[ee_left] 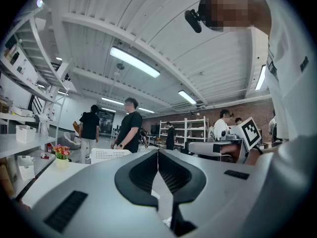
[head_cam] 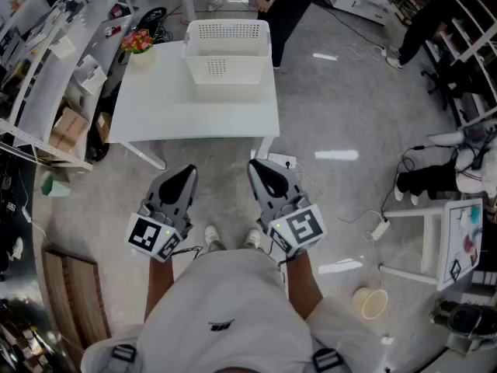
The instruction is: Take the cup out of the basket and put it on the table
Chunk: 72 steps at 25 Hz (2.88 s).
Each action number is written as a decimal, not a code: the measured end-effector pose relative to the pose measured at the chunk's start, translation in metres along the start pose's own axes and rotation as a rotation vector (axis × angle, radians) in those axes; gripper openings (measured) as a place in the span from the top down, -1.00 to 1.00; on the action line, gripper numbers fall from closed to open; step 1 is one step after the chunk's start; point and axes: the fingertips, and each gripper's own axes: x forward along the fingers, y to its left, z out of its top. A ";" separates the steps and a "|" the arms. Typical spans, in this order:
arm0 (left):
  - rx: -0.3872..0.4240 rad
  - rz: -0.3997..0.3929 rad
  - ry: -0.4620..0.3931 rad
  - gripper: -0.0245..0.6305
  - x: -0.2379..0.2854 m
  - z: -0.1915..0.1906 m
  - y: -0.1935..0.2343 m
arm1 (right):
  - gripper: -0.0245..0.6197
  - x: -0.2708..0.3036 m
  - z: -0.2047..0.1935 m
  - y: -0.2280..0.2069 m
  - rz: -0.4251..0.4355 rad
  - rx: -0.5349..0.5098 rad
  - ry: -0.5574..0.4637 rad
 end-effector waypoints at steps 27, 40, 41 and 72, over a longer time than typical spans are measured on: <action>0.006 -0.069 -0.023 0.89 -0.030 0.015 0.077 | 0.90 0.059 0.012 0.048 -0.095 -0.038 -0.061; 0.002 -0.078 -0.016 0.89 -0.008 0.015 0.104 | 0.90 0.086 0.014 0.028 -0.098 -0.070 -0.044; 0.001 -0.072 -0.015 0.89 -0.003 0.014 0.107 | 0.90 0.090 0.013 0.022 -0.092 -0.070 -0.042; 0.031 0.070 -0.006 0.89 0.163 0.022 0.189 | 0.90 0.196 0.021 -0.150 0.029 -0.017 -0.059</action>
